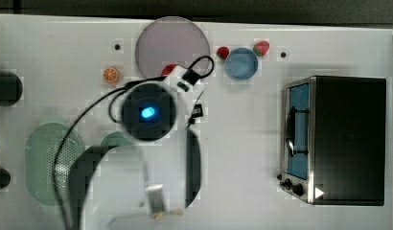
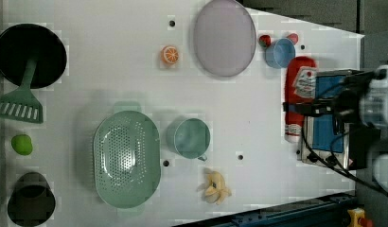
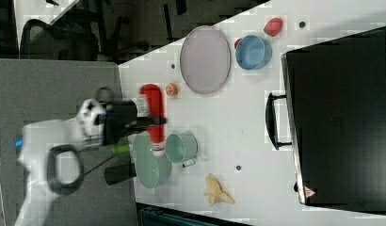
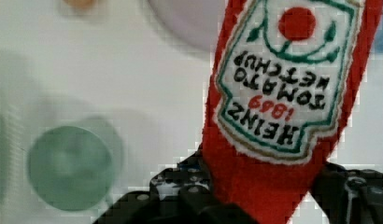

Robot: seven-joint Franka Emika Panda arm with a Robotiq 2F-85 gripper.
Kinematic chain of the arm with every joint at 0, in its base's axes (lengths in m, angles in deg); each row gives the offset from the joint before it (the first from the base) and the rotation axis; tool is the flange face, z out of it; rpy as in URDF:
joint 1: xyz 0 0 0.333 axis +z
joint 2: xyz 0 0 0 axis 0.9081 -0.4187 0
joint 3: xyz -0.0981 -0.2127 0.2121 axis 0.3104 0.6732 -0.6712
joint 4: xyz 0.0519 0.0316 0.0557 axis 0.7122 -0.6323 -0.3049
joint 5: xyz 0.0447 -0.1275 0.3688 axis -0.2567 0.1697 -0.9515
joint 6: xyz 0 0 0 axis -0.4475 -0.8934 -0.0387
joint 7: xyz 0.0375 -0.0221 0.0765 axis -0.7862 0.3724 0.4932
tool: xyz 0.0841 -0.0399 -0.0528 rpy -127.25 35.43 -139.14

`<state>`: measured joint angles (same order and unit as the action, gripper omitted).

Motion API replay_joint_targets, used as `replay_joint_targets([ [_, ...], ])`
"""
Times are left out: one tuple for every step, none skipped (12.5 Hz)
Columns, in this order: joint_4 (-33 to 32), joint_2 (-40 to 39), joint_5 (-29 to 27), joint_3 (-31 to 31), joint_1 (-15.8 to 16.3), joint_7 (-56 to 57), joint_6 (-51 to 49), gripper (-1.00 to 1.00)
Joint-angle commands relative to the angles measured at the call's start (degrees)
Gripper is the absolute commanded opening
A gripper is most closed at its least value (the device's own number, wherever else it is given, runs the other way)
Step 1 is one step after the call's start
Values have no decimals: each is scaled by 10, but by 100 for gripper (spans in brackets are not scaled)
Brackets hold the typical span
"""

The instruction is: Pick Ketchup from the table and place it in strainer.

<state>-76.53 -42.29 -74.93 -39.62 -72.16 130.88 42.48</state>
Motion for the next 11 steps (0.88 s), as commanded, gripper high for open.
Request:
replay_joint_targets([
  [2,14,0,-57,25,-134,-63,23],
  [5,13,-5,-80,29,-170,-61,23],
  [8,9,-14,-104,31,-211,-61,23],
  [9,4,-27,-127,34,-256,-59,23],
  [9,-3,-37,-151,36,-295,-51,23],
  [9,-13,-41,-176,37,-330,-38,23],
  [9,-27,-41,-199,37,-361,-15,23],
  [9,-43,-41,-221,38,-391,14,23],
  [9,-63,-41,-240,39,-424,46,23],
  [9,-86,-41,-256,40,-463,76,23],
  [9,-110,-41,-270,41,-490,103,23],
])
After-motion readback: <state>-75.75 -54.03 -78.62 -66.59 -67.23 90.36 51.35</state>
